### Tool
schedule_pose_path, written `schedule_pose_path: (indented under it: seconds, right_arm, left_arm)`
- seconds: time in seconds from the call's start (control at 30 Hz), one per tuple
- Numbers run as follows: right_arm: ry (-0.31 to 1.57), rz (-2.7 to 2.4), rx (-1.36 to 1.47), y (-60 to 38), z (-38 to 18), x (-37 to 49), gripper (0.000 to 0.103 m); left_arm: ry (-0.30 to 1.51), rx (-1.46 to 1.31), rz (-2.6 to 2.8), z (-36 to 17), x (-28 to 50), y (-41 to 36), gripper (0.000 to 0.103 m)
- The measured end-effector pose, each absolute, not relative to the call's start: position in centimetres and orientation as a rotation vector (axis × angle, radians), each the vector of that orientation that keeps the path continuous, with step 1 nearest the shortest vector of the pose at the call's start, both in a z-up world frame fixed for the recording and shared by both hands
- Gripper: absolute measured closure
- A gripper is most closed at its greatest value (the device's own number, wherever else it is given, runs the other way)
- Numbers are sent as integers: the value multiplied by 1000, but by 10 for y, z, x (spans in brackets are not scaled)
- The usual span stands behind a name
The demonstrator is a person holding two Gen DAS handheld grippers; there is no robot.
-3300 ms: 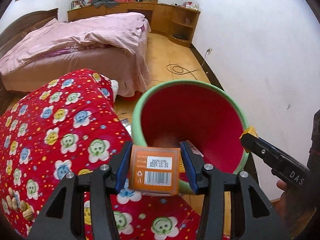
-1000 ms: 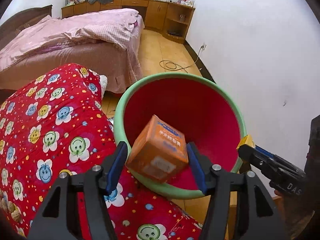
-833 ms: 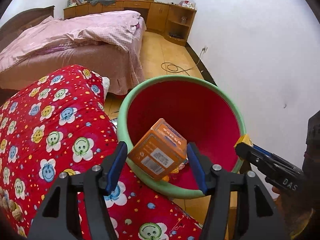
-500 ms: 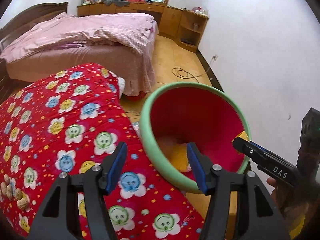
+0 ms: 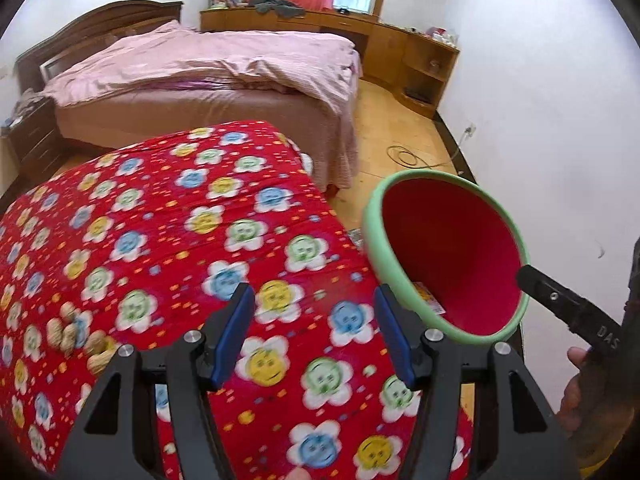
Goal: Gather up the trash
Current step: 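Move both open tools back over the bedspread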
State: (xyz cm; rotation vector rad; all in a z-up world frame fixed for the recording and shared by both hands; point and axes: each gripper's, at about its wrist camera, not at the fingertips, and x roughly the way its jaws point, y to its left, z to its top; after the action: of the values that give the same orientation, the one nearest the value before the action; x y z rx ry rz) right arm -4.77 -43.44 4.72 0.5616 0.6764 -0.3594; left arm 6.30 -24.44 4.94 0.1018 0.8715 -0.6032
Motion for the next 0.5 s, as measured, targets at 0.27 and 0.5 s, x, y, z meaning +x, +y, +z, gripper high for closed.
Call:
schedule_pose_path:
  seconds: [0.27, 0.5]
  right_arm:
    - [645, -311, 520, -390, 66, -49, 11]
    - [620, -260, 464, -347, 74, -49, 9]
  left_arm:
    - [819, 108, -497, 61, 48, -198, 41]
    - [792, 77, -434, 67, 36, -156, 41]
